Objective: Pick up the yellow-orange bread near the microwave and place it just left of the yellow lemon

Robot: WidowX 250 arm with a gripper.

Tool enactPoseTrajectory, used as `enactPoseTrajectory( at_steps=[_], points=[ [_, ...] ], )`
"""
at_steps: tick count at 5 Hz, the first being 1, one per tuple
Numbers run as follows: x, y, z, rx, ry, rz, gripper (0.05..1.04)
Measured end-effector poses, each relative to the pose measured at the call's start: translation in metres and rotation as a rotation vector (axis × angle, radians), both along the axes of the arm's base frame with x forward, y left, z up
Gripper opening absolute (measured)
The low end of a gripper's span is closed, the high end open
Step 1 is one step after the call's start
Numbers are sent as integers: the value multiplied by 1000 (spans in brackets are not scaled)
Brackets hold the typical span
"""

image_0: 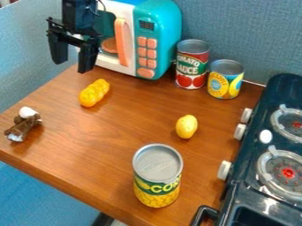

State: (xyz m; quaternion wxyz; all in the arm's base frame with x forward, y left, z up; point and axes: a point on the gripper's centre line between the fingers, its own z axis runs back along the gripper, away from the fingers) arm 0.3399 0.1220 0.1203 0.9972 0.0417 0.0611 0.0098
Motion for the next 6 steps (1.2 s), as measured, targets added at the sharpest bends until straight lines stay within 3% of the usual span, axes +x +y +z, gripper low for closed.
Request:
enactPoseTrajectory(
  at_steps=[1, 2, 5, 6],
  points=[
    [-2, -2, -17, -20, 48, 3, 997],
    [12, -2, -28, -38, 26, 31, 997],
    [33, 7, -44, 12, -57, 74, 997],
    [36, 5, -60, -14, -40, 77, 997]
  ],
)
